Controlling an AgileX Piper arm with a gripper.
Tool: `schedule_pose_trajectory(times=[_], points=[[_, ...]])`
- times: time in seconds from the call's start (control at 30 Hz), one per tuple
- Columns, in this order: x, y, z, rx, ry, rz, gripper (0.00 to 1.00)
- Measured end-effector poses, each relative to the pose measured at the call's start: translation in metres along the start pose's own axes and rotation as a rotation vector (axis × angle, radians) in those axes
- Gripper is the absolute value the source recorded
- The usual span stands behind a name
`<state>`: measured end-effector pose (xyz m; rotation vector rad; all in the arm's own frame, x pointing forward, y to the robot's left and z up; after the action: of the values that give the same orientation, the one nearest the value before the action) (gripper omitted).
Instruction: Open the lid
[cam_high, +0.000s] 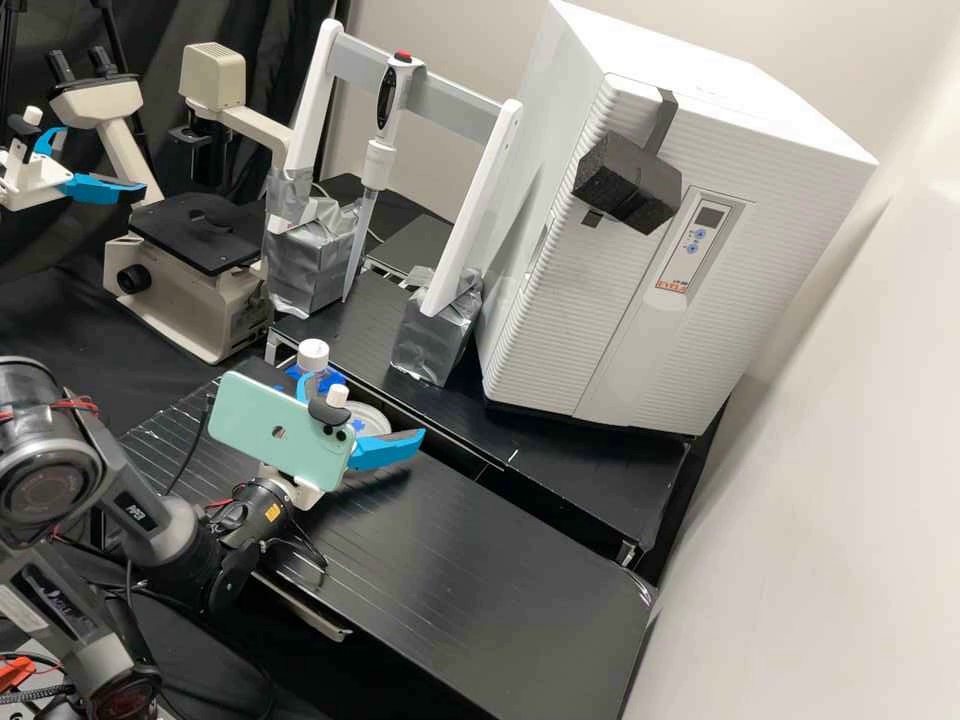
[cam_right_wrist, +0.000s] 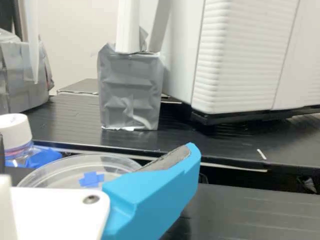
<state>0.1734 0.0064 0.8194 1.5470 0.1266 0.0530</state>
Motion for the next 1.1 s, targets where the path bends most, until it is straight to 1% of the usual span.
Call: schedule_pose_trajectory(times=[0.07, 0.17, 0.57, 0.63, 0.73, 0.8, 0.9, 1.1], points=[[0.001, -0.002, 0.002, 0.001, -0.007, -0.01, 1.0], [0.001, -0.002, 0.002, -0.013, -0.01, -0.014, 1.0], [0.001, -0.002, 0.003, -0.016, -0.01, -0.016, 1.0], [0.0, -0.001, 0.004, -0.027, -0.011, -0.022, 1.0], [-0.004, 0.003, 0.004, -0.054, -0.001, -0.017, 1.0], [-0.007, 0.006, 0.002, -0.05, 0.013, -0.016, 1.0], [-0.012, 0.011, 0.0, -0.056, 0.027, -0.005, 1.0], [-0.014, 0.01, -0.003, -0.073, 0.048, -0.031, 1.0]])
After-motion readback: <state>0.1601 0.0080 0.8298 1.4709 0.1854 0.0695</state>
